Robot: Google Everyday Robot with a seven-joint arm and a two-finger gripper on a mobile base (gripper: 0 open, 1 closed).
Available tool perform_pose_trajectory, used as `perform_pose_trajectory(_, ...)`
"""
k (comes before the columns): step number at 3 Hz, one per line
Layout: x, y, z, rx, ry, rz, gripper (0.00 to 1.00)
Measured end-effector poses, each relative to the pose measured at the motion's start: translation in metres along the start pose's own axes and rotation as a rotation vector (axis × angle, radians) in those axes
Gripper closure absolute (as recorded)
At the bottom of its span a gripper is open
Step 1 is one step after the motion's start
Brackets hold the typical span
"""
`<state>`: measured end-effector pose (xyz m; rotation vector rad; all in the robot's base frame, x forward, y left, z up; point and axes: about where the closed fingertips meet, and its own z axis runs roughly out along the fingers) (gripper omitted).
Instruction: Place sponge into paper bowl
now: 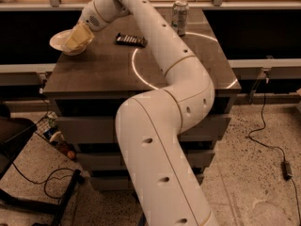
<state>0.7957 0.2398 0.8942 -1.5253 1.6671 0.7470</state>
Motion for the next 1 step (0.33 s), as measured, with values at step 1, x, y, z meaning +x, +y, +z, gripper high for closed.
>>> perform_pose_trajectory(1,0.0000,0.0000,0.0002,0.000,0.000,0.000,0.00)
